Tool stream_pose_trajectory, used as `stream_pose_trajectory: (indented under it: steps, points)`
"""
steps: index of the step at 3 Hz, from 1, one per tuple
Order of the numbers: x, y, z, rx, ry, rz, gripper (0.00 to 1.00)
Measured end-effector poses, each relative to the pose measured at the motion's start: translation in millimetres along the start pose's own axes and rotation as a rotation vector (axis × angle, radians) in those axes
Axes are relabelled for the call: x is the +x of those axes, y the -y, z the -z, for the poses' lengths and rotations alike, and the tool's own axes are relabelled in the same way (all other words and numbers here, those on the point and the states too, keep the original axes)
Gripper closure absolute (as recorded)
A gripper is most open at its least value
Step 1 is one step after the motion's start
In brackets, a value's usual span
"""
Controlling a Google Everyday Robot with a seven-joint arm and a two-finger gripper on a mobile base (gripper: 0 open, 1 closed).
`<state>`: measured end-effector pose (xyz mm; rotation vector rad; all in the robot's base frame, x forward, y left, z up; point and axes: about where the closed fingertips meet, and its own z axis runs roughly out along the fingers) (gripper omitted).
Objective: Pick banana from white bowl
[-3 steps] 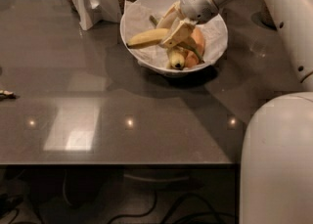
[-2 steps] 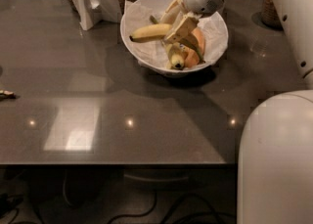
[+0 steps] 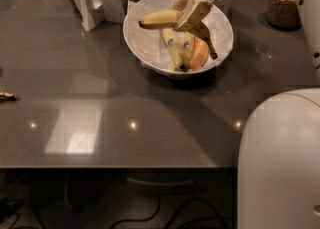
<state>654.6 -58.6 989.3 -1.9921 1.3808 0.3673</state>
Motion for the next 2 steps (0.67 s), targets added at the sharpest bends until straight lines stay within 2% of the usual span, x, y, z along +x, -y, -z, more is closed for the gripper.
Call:
stream_pose_trajectory:
  steps: [1, 2]
  points:
    - [-7.8, 3.1, 17.7, 0.015, -0.036, 0.042, 1.00]
    - [-9.4, 0.2, 28.1, 0.008, -0.047, 0.051, 1.00]
